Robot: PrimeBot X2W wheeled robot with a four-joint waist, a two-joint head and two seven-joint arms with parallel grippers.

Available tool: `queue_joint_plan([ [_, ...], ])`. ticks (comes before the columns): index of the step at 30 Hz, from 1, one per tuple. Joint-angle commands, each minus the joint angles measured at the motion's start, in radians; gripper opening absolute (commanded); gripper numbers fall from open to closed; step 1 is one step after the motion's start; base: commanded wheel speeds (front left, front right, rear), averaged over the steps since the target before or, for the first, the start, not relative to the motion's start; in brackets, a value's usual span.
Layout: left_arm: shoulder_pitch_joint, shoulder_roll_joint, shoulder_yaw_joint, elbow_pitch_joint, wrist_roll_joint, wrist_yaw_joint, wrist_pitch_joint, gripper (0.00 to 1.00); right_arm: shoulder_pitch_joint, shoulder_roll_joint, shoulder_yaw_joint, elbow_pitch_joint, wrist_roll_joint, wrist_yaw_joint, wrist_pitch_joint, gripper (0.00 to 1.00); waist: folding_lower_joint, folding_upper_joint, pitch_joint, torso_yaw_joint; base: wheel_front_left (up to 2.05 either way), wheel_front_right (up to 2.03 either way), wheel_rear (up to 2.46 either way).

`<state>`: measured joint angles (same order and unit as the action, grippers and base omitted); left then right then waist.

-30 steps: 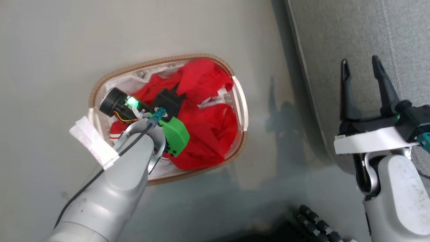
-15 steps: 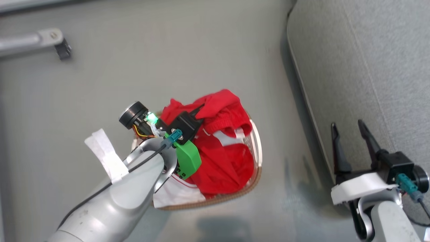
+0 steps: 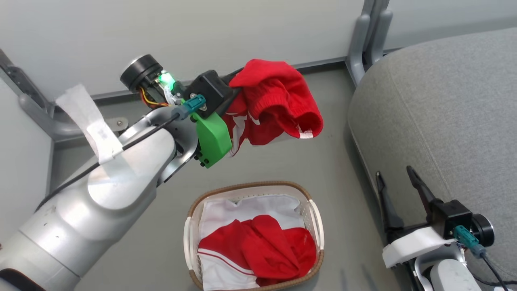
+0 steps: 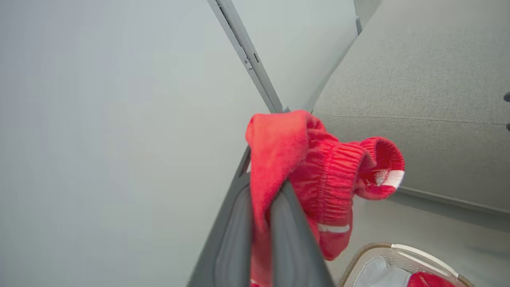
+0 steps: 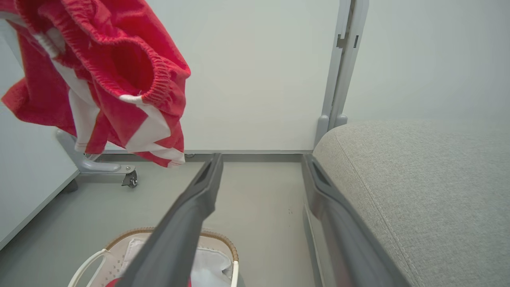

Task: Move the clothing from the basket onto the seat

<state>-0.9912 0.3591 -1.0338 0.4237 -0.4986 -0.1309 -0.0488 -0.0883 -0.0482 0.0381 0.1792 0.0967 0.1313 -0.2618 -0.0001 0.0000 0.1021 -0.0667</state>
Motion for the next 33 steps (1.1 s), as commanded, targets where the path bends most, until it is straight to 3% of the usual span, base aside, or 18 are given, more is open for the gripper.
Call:
queue_joint_plan([
  [1,-0.02,0.011,-0.002,-0.009,-0.013,0.001,0.005,0.0,-0.004,-0.004,0.015,0.0,0.001,-0.001,-0.005,1.0,0.0001,0.0,-0.06,0.01,0.0,0.0,0.0],
  [15,-0.02,0.005,-0.038,-0.028,-0.065,0.001,0.036,0.0,-0.138,-0.004,0.25,-0.04,0.049,-0.001,-0.005,1.0,0.0001,0.0,-0.085,0.014,0.0,0.0,0.0],
  [24,-0.017,-0.02,-0.072,-0.06,-0.086,0.001,0.043,0.0,-0.239,-0.004,0.253,0.158,-0.01,-0.001,-0.005,1.0,0.0001,0.0,-0.09,0.038,0.0,0.0,0.0],
  [28,-0.015,-0.025,-0.087,-0.076,-0.09,0.001,0.038,0.0,-0.31,-0.004,0.275,0.284,0.016,-0.001,-0.005,1.0,0.0001,0.0,-0.091,0.045,0.0,0.0,0.0],
  [29,-0.014,-0.026,-0.089,-0.078,-0.091,0.001,0.036,0.0,-0.323,-0.004,0.284,0.317,0.028,-0.001,-0.005,0.87,0.0001,0.0,-0.092,0.047,0.0,0.0,0.0],
  [30,-0.013,-0.027,-0.091,-0.078,-0.092,0.001,0.033,0.0,-0.336,-0.004,0.292,0.341,0.037,-0.001,-0.005,0.57,0.0001,0.0,-0.093,0.048,0.0,0.0,0.0],
  [31,-0.01,-0.027,-0.091,-0.08,-0.095,0.001,0.029,0.0,-0.35,-0.004,0.301,0.365,0.05,-0.001,-0.005,0.34,0.0001,0.0,-0.094,0.05,0.0,0.0,0.0],
  [32,-0.007,-0.027,-0.091,-0.08,-0.098,0.001,0.027,0.0,-0.36,-0.004,0.307,0.382,0.059,-0.001,-0.005,0.28,0.0001,0.0,-0.095,0.051,0.0,0.0,0.0],
  [33,-0.001,-0.024,-0.091,-0.078,-0.1,0.002,0.027,0.0,-0.369,-0.004,0.312,0.4,0.071,-0.001,-0.005,0.0,0.0001,0.0,-0.096,0.052,0.0,0.0,0.0],
])
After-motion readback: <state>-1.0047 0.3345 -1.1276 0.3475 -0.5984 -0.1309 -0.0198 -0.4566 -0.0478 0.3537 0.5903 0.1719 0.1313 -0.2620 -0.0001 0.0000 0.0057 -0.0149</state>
